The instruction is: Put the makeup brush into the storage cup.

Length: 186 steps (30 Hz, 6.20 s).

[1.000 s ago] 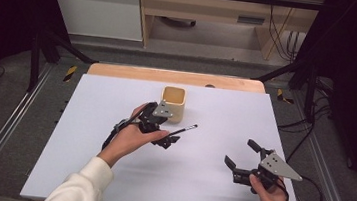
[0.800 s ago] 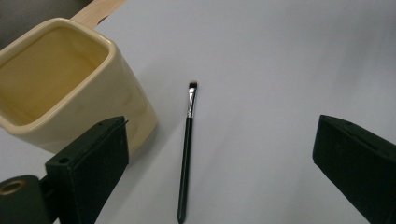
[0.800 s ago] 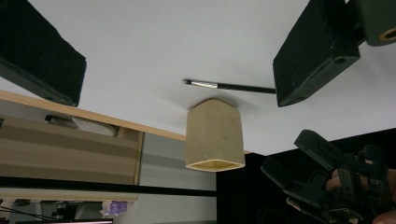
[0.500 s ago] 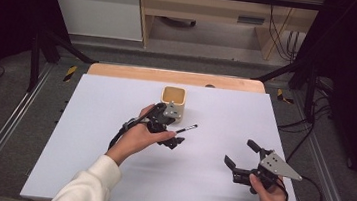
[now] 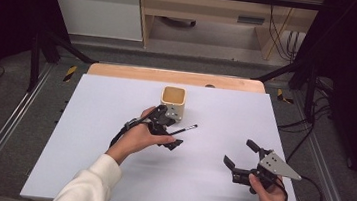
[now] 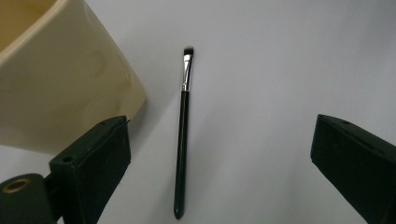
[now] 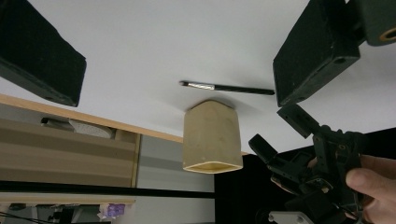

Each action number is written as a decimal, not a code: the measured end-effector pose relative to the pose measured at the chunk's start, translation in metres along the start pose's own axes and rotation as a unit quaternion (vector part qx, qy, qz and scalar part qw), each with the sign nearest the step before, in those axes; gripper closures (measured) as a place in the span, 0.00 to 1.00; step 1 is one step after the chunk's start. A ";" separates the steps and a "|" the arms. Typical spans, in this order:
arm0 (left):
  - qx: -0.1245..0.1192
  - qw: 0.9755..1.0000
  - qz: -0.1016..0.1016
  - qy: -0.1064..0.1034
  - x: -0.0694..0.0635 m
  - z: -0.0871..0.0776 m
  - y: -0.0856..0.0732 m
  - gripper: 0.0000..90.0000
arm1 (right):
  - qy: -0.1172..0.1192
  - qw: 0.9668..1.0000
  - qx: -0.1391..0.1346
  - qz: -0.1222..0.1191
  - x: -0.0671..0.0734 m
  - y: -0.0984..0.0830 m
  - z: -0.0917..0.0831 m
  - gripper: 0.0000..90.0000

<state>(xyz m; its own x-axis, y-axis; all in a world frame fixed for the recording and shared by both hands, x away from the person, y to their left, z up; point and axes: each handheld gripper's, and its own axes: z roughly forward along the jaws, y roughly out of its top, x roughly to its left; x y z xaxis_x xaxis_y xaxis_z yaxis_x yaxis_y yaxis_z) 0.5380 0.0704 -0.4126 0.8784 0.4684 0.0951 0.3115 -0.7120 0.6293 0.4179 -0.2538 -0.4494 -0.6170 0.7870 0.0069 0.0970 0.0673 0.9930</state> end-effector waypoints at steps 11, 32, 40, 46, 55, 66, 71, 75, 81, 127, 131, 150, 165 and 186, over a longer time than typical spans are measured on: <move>0.031 1.000 0.003 -0.002 0.002 0.012 -0.004 0.08 | 0.001 1.000 0.001 0.000 0.001 0.000 0.000 0.03; 0.029 0.999 -0.021 -0.006 0.008 0.021 -0.020 0.21 | 0.000 1.000 0.006 -0.002 0.001 -0.001 0.001 0.03; 0.037 0.999 -0.031 -0.006 0.008 0.025 -0.024 0.31 | 0.001 1.000 0.007 -0.004 0.002 -0.001 0.002 0.03; 0.047 0.998 -0.038 0.005 0.007 0.030 -0.027 0.41 | 0.001 1.000 0.007 -0.002 0.002 -0.001 0.003 0.04; 0.060 0.997 -0.045 0.018 0.011 0.032 -0.032 0.60 | -0.002 1.000 0.011 -0.003 0.002 -0.001 0.003 0.04; 0.051 0.997 -0.061 0.019 0.015 0.035 -0.034 0.79 | 0.000 1.000 0.015 -0.005 0.002 -0.001 0.003 0.04; 0.050 0.997 -0.061 0.015 0.015 0.035 -0.034 0.87 | -0.001 1.000 0.015 -0.004 0.002 -0.001 0.003 0.04; 0.052 0.996 -0.069 0.011 0.014 0.035 -0.034 0.93 | 0.000 1.000 0.015 -0.004 0.003 -0.001 0.003 0.04; 0.050 0.996 -0.068 0.012 0.013 0.034 -0.036 0.93 | -0.001 1.000 0.015 -0.004 0.003 -0.001 0.003 0.04; -0.089 0.994 -0.060 0.029 -0.011 -0.034 -0.047 0.94 | 0.018 0.999 0.028 -0.018 0.023 0.003 0.013 0.04; -0.099 0.993 -0.060 0.027 -0.013 -0.038 -0.050 0.94 | 0.018 0.999 0.032 -0.024 0.026 0.003 0.015 0.03; -0.128 0.990 -0.051 0.024 -0.025 -0.046 -0.053 0.94 | 0.024 0.998 0.049 -0.027 0.035 0.003 0.021 0.04; -0.167 0.984 -0.060 0.024 -0.026 -0.045 -0.065 0.94 | 0.034 0.997 0.062 -0.032 0.046 0.001 0.030 0.04; -0.209 0.976 -0.063 0.019 -0.024 -0.042 -0.090 0.94 | 0.037 0.995 0.082 -0.035 0.060 -0.001 0.043 0.04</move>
<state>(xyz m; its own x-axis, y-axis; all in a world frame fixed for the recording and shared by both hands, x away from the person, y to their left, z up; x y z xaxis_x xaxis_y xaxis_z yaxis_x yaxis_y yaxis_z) 0.4739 0.1454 -0.4394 0.8256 0.5639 0.0202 0.2343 -0.3750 0.8969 0.4143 -0.1804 -0.4554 -0.6815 0.7303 -0.0475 0.1732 0.2241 0.9591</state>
